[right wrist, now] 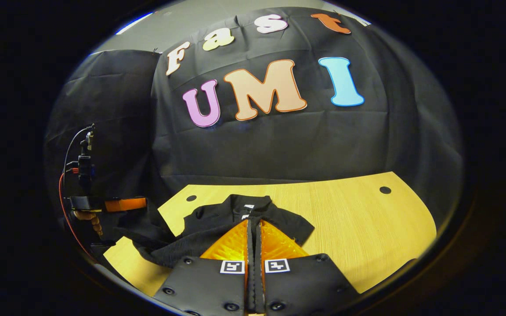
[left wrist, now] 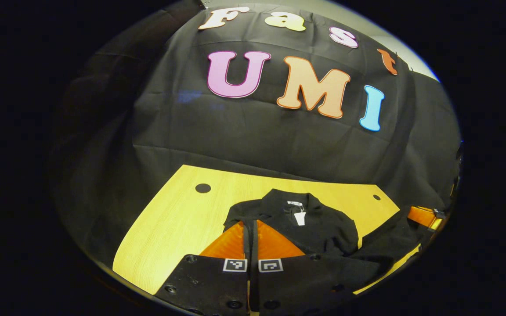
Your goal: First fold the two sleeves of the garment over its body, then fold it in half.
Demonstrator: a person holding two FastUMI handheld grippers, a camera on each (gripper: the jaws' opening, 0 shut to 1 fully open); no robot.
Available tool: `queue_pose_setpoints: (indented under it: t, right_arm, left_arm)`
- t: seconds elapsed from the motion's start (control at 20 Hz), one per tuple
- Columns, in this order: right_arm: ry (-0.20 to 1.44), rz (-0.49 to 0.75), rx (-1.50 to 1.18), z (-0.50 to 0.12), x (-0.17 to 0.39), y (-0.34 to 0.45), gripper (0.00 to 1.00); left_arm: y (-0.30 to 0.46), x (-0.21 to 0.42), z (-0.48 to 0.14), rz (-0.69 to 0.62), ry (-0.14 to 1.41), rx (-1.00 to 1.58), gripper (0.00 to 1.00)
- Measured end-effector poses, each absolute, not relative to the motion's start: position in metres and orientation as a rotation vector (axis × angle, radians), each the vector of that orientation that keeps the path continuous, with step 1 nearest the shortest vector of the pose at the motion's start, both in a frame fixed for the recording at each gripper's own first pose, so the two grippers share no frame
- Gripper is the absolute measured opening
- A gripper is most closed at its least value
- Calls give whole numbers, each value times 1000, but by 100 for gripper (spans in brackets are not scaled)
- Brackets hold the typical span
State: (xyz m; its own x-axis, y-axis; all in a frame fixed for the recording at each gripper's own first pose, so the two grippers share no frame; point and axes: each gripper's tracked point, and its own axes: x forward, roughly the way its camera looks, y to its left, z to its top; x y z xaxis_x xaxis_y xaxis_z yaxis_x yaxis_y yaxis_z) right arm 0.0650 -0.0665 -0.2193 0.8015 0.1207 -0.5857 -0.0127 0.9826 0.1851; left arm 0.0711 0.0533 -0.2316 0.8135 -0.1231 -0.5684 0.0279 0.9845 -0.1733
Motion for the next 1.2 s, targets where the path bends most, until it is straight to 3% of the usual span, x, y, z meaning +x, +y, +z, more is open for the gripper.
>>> queue_pose_setpoints:
  t: [0.25, 0.35, 0.45, 0.75, 0.9, 0.95, 1.0, 1.2]
  right_arm:
    - [651, 25, 178, -238, 111, -75, 6]
    - [671, 0, 176, -252, 129, -79, 0]
    - [688, -31, 180, -266, 147, -84, 0]
    - [757, -199, 201, -299, 173, -113, 6]
    - [659, -266, 160, -270, 177, -126, 95]
    - [615, -265, 142, -253, 177, -127, 91]
    - [572, -258, 123, -234, 172, -125, 98]
    - [420, -218, 106, -172, 137, -111, 97]
  left_arm:
    - [56, 118, -255, -104, 620, -147, 0]
    - [58, 130, -274, -113, 645, -137, 0]
    - [60, 140, -292, -120, 670, -130, 0]
    - [82, 167, -332, -75, 691, -30, 0]
    - [80, 180, -302, -51, 581, -1, 99]
    - [78, 185, -283, -55, 533, 3, 87]
    - [75, 185, -259, -49, 485, 6, 92]
    - [68, 159, -184, -26, 329, -2, 94]
